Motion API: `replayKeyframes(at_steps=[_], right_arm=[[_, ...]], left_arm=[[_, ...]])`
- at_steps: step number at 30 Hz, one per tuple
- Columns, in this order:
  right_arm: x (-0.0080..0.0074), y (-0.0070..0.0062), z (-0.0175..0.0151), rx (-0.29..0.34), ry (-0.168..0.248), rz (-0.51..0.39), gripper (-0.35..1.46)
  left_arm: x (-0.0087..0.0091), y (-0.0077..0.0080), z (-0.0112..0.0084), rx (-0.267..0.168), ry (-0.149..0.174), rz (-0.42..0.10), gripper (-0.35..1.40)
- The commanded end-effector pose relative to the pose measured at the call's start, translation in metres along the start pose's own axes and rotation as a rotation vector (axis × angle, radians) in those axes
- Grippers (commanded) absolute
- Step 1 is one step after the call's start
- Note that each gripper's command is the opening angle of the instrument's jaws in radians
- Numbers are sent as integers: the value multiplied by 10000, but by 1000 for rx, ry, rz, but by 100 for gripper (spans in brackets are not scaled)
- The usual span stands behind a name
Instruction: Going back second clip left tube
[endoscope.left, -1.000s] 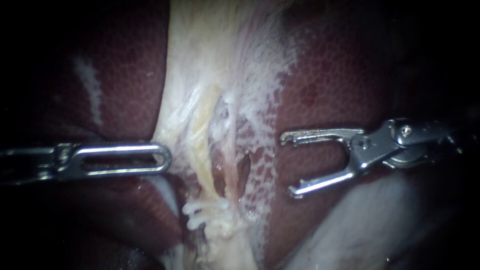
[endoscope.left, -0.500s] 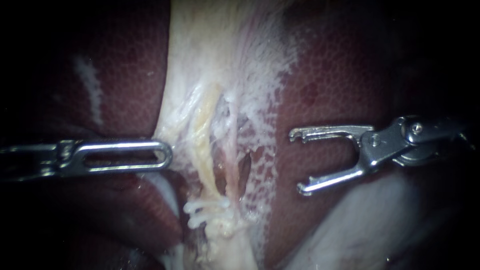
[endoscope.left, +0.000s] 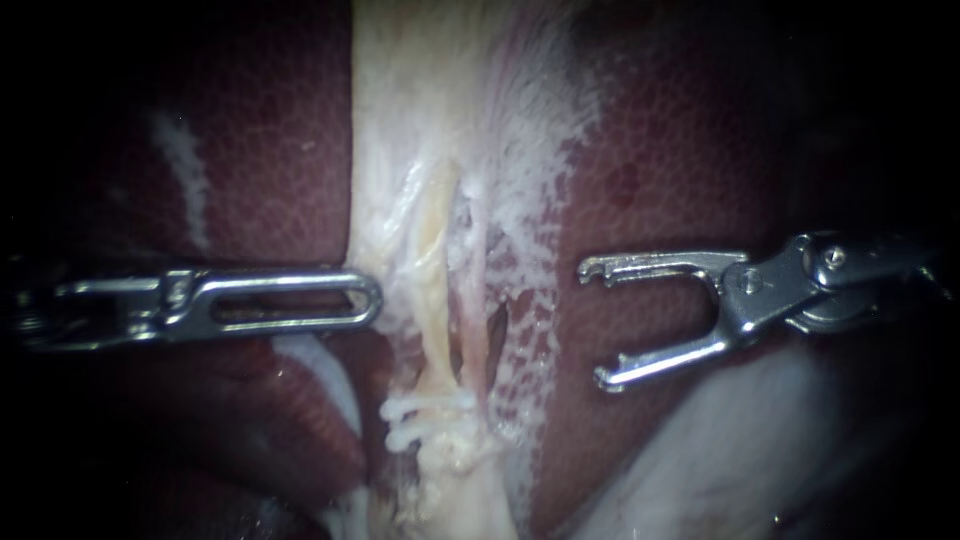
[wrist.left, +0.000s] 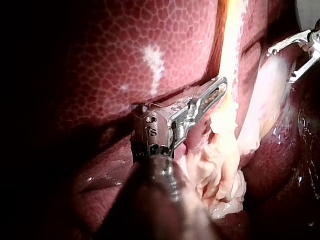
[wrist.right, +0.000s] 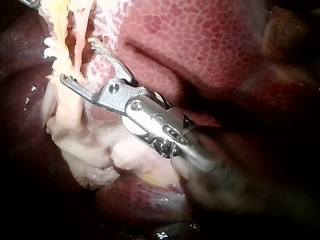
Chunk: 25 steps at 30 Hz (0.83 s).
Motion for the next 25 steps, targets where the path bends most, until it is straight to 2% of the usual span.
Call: replayKeyframes(at_steps=[1, 25], right_arm=[[0, 0, 0, 0, 0, 0, 60], [2, -1, -3, 1, 0, 1, 60]], left_arm=[[0, 0, 2, -1, 1, 1, -35], [6, 3, 7, -2, 13, 4, -35]])
